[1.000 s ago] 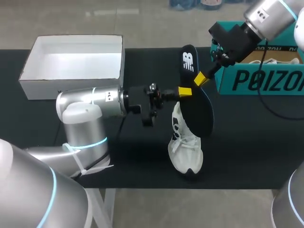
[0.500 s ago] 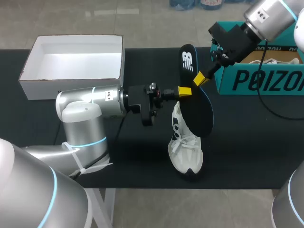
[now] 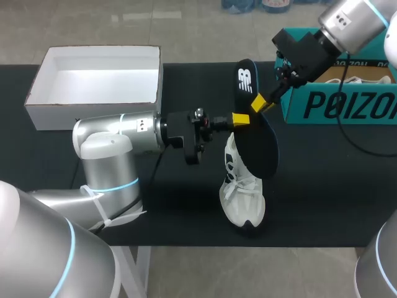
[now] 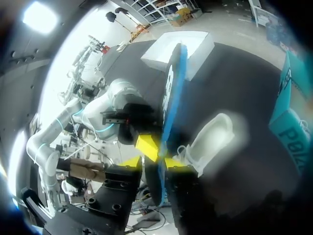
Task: Take the shoe out of the shoebox, open the shoe tongue, remove and reinsert the insole, then place the shoe into the shoebox
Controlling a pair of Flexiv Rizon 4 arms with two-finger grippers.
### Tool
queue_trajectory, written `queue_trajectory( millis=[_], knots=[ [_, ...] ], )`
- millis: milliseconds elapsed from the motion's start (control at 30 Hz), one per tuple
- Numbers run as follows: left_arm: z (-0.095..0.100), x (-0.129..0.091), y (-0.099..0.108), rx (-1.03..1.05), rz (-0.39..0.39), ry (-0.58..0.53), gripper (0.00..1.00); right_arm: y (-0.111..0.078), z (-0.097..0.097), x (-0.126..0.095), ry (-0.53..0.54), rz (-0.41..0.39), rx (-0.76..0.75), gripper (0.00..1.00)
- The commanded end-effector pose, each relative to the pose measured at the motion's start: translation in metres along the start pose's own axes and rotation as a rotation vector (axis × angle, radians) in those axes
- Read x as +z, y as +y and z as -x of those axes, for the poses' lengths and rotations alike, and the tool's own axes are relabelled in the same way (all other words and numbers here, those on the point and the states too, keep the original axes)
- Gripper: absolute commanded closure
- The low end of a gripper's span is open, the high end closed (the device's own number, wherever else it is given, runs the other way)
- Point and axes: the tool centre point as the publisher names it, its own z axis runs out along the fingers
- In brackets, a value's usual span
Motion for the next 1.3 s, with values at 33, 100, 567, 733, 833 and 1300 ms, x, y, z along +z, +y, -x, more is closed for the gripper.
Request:
queue_trajectory(
  millis=[33,100,567,733,833,1300],
  knots=[
    [-0.001,0.001,0.0,0.002,0.001,-0.001,1.0,-0.006,0.0,-0.005,-0.025,0.018,0.016,0.0],
    [-0.001,0.001,0.0,0.002,0.001,-0.001,1.0,-0.011,0.004,-0.012,-0.047,0.033,0.027,0.0],
    [-0.001,0.001,0.0,0.002,0.001,-0.001,1.0,-0.041,0.008,-0.06,-0.24,0.096,0.057,0.0],
    [-0.001,0.001,0.0,0.002,0.001,-0.001,1.0,-0.048,-0.006,-0.091,-0.336,0.122,0.034,0.0],
    [-0.001,0.001,0.0,0.002,0.001,-0.001,1.0,-0.053,-0.019,-0.114,-0.443,0.102,0.011,0.0],
    [-0.001,0.001,0.0,0.002,0.001,-0.001,1.0,-0.087,-0.065,-0.198,-0.789,0.029,-0.153,0.0]
  ],
)
